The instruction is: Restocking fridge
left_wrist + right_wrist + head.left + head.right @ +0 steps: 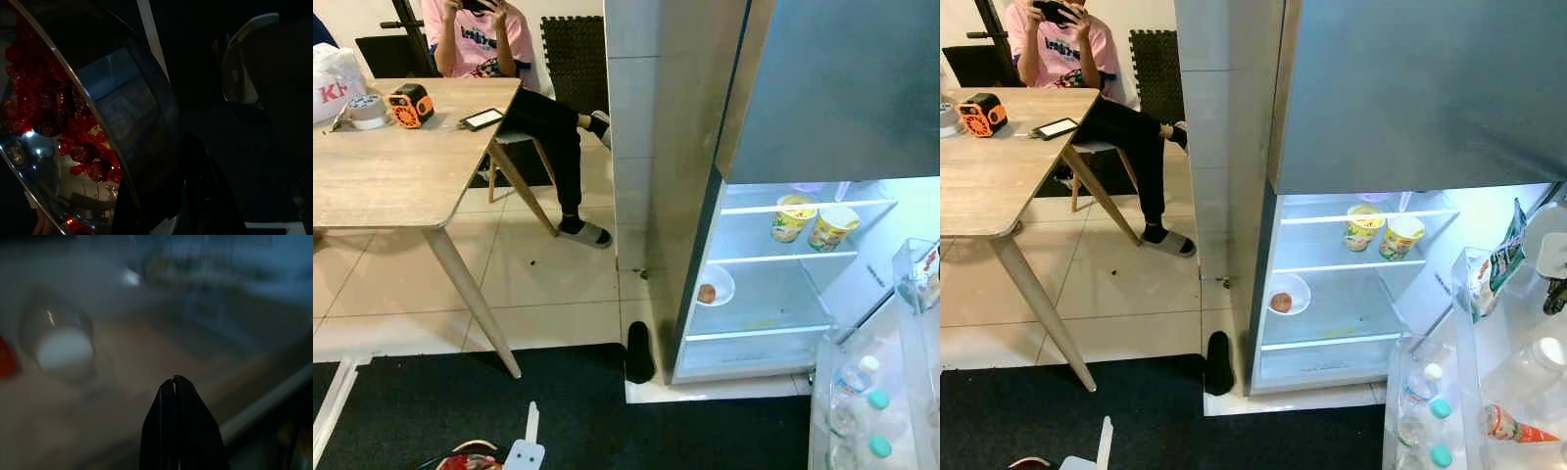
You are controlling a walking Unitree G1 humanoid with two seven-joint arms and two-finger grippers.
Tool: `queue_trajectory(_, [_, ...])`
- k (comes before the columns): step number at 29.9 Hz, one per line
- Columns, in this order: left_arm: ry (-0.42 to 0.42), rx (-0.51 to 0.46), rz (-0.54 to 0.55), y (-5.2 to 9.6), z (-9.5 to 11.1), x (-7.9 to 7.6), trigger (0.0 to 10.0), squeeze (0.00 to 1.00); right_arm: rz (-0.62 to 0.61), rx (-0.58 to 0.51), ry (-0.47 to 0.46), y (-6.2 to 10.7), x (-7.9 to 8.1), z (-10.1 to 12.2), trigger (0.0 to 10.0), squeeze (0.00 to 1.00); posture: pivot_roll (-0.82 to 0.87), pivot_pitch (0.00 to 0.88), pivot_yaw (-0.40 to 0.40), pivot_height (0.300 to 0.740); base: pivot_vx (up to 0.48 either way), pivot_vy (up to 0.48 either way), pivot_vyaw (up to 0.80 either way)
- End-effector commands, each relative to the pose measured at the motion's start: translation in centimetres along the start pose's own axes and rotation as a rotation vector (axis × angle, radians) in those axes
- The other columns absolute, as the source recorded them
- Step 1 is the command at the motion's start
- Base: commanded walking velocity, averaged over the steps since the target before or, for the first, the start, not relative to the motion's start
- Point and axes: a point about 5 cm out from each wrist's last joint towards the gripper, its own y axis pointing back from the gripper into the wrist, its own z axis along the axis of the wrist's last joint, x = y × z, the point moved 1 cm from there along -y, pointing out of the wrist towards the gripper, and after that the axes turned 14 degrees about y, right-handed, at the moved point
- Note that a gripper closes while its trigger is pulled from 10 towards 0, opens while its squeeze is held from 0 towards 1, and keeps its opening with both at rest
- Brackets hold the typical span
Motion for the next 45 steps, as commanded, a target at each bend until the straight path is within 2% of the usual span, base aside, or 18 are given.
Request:
queue_trajectory(1, [0.008, 0.005, -0.003, 0.0, -0.1, -0.2, 10.0, 0.00, -0.011, -0.133, 0.013, 0.1, -0.6, 1.9, 10.0, 0.00, -0.09, 0.000, -0.028, 0.740, 0.000, 0.000, 0.00])
queue_trajectory(2, [0.008, 0.004, -0.003, 0.0, 0.0, -0.3, 10.0, 0.00, -0.009, -0.235, 0.027, 0.2, -0.8, 3.4, 10.0, 0.00, -0.09, 0.000, -0.030, 0.740, 0.000, 0.000, 0.00])
queue_trajectory(4, [0.008, 0.002, -0.004, 0.0, 0.0, -0.3, 10.0, 0.00, 0.006, -0.354, 0.053, 0.4, -1.0, 5.3, 10.0, 0.00, -0.09, 0.000, -0.030, 0.740, 0.000, 0.000, 0.00])
queue_trajectory(9, [0.010, 0.002, -0.003, 0.0, 0.0, -0.3, 10.0, 0.00, 0.044, -0.470, 0.099, 0.9, -0.8, 7.4, 10.0, 0.00, -0.09, 0.000, -0.030, 0.740, 0.000, 0.000, 0.00])
queue_trajectory(11, [0.012, 0.008, 0.000, 0.0, -0.1, -0.2, 10.0, 0.00, 0.095, -0.603, 0.156, 1.2, 0.0, 10.1, 10.0, 0.00, -0.09, 0.000, -0.030, 0.740, 0.000, 0.000, 0.00])
queue_trajectory(14, [0.012, 0.008, 0.000, 0.0, -0.2, -0.2, 10.0, 0.00, 0.107, -0.630, 0.166, 1.2, 0.2, 10.7, 10.0, 0.00, -0.09, 0.000, -0.030, 0.740, 0.000, 0.000, 0.00])
queue_trajectory(17, [0.013, 0.009, 0.000, 0.0, -0.2, -0.3, 10.0, 0.00, 0.163, -0.724, 0.210, 1.1, 1.6, 13.1, 10.0, 0.00, -0.08, 0.000, -0.030, 0.740, 0.000, 0.000, 0.00])
queue_trajectory(20, [0.014, 0.010, 0.000, 0.0, -0.2, -0.3, 10.0, 0.00, 0.173, -0.736, 0.218, 1.1, 1.9, 13.6, 10.0, 0.00, -0.08, 0.000, -0.030, 0.740, 0.000, 0.000, 0.00])
queue_trajectory(23, [0.013, 0.009, -0.001, 0.0, -0.2, -0.3, 10.0, 0.00, 0.207, -0.741, 0.236, 0.1, 2.8, 14.7, 10.0, 0.00, -0.08, 0.000, -0.028, 0.740, 0.000, 0.000, 0.00])
queue_trajectory(28, [0.014, 0.007, 0.002, 0.0, -0.1, -0.2, 10.0, 0.00, 0.289, -0.811, 0.242, -2.1, 5.8, 18.8, 10.0, 0.00, -0.08, 0.000, -0.028, 0.740, 0.000, 0.000, 0.00])
queue_trajectory(29, [0.014, 0.007, 0.002, 0.0, -0.1, -0.2, 10.0, 0.00, 0.289, -0.811, 0.242, -2.1, 5.8, 18.8, 10.0, 0.00, -0.08, 0.000, -0.028, 0.740, 0.000, 0.000, 0.00])
queue_trajectory(31, [0.014, 0.008, 0.001, 0.0, -0.1, -0.2, 10.0, 0.00, 0.294, -0.820, 0.200, -3.8, 7.2, 20.8, 10.0, 0.00, -0.08, 0.000, -0.028, 0.740, 0.000, 0.000, 0.00])
queue_trajectory(36, [0.015, 0.008, 0.001, 0.0, -0.2, -0.2, 10.0, 0.00, 0.312, -0.785, 0.143, -5.9, 8.7, 22.3, 10.0, 0.00, -0.07, 0.000, -0.024, 0.740, 0.000, 0.000, 0.00])
queue_trajectory(37, [0.014, 0.008, 0.002, 0.0, -0.2, -0.2, 10.0, 0.00, 0.313, -0.748, 0.106, -7.1, 9.5, 22.8, 10.0, 0.00, -0.07, 0.000, -0.024, 0.740, 0.000, 0.000, 0.00])
queue_trajectory(39, [0.014, 0.008, 0.002, 0.0, -0.2, -0.2, 10.0, 0.00, 0.313, -0.748, 0.106, -7.1, 9.5, 22.8, 10.0, 0.00, -0.07, 0.000, -0.024, 0.740, 0.000, 0.000, 0.00])
queue_trajectory(42, [0.017, 0.008, 0.005, 0.0, -0.2, 0.0, 10.0, 0.00, 0.304, -0.693, 0.026, -8.9, 10.4, 23.2, 10.0, 0.00, -0.06, 0.000, -0.026, 0.740, 0.000, 0.000, 0.00])
queue_trajectory(44, [0.018, 0.009, 0.006, 0.0, -0.2, 0.0, 10.0, 0.00, 0.307, -0.620, -0.018, -10.6, 11.7, 23.1, 10.0, 0.00, -0.06, 0.000, -0.026, 0.740, 0.000, 0.000, 0.00])
queue_trajectory(45, [0.018, 0.009, 0.006, 0.0, -0.2, 0.0, 10.0, 0.00, 0.307, -0.620, -0.018, -10.6, 11.7, 23.1, 10.0, 0.00, -0.06, 0.000, -0.026, 0.740, 0.000, 0.000, 0.00])
